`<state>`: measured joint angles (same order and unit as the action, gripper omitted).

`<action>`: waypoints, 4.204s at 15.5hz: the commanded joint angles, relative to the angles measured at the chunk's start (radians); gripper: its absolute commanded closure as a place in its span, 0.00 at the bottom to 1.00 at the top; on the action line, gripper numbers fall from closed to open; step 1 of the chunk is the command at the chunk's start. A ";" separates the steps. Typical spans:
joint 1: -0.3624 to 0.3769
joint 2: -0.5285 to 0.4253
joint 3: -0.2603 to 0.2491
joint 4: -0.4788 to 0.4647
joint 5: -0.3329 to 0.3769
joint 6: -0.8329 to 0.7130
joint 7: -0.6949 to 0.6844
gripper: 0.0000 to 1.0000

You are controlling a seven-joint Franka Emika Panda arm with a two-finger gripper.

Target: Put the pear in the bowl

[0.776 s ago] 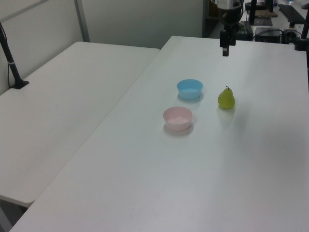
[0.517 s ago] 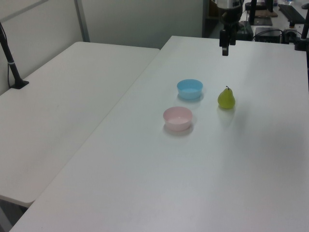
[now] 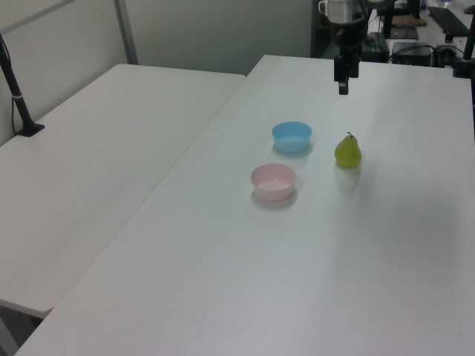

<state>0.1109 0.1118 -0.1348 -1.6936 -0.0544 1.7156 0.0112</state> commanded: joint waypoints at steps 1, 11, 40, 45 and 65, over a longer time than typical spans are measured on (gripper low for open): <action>0.053 0.072 -0.029 0.003 0.007 0.033 -0.005 0.00; 0.113 0.215 -0.057 -0.061 -0.035 0.087 -0.160 0.00; 0.164 0.185 -0.082 0.112 0.145 0.125 -0.166 0.70; 0.243 0.363 -0.089 0.264 0.177 0.203 -0.013 0.68; 0.270 0.289 -0.097 0.172 0.136 0.279 0.059 0.00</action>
<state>0.3924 0.5602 -0.2174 -1.4248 0.0993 2.0558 0.0610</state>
